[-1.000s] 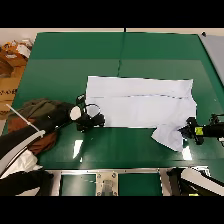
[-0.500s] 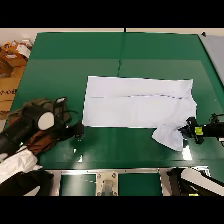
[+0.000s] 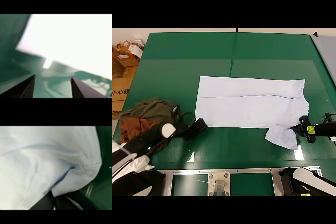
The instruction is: Fold the shirts.
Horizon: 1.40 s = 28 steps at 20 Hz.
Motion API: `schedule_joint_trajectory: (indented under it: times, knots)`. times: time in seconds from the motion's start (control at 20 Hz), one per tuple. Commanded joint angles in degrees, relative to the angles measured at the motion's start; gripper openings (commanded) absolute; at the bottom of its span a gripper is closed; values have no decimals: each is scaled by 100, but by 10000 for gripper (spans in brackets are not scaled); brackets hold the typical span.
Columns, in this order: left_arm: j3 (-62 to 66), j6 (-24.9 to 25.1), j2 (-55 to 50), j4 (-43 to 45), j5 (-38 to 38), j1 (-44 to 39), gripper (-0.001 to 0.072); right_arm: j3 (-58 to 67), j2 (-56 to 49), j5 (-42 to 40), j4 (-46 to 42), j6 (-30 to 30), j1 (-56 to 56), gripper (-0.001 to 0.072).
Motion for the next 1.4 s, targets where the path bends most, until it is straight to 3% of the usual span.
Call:
schedule_joint_trajectory:
  times: [0.0,0.05,0.2,0.4,0.5,0.65,0.9,1.1,1.35]
  knots:
    - [732,656,-1062,-365,538,-2,520,4,0,7,11,-2,4,16]
    - [861,723,-1207,-363,494,59,472,4,0,26,11,0,4,16]
    - [898,1231,-1209,-345,13,343,13,4,0,146,9,-2,4,16]
    - [1008,2409,-1182,-295,-1528,841,17,7,2,544,-393,-153,-7,16]
    - [1126,2761,-1049,-79,-1947,1012,17,20,13,903,-737,17,-7,16]
    - [1263,2771,-741,592,-2544,1075,17,37,297,1373,-1257,284,-7,16]
    - [1353,2798,-479,883,-3189,1075,16,807,1137,2072,-1740,595,-2,16]
    - [1978,2916,-487,1073,-3414,1075,16,1528,1252,2297,-1193,581,7,15]
    - [3377,2940,-1231,1287,-3405,1099,16,1958,798,1602,-122,417,28,15]
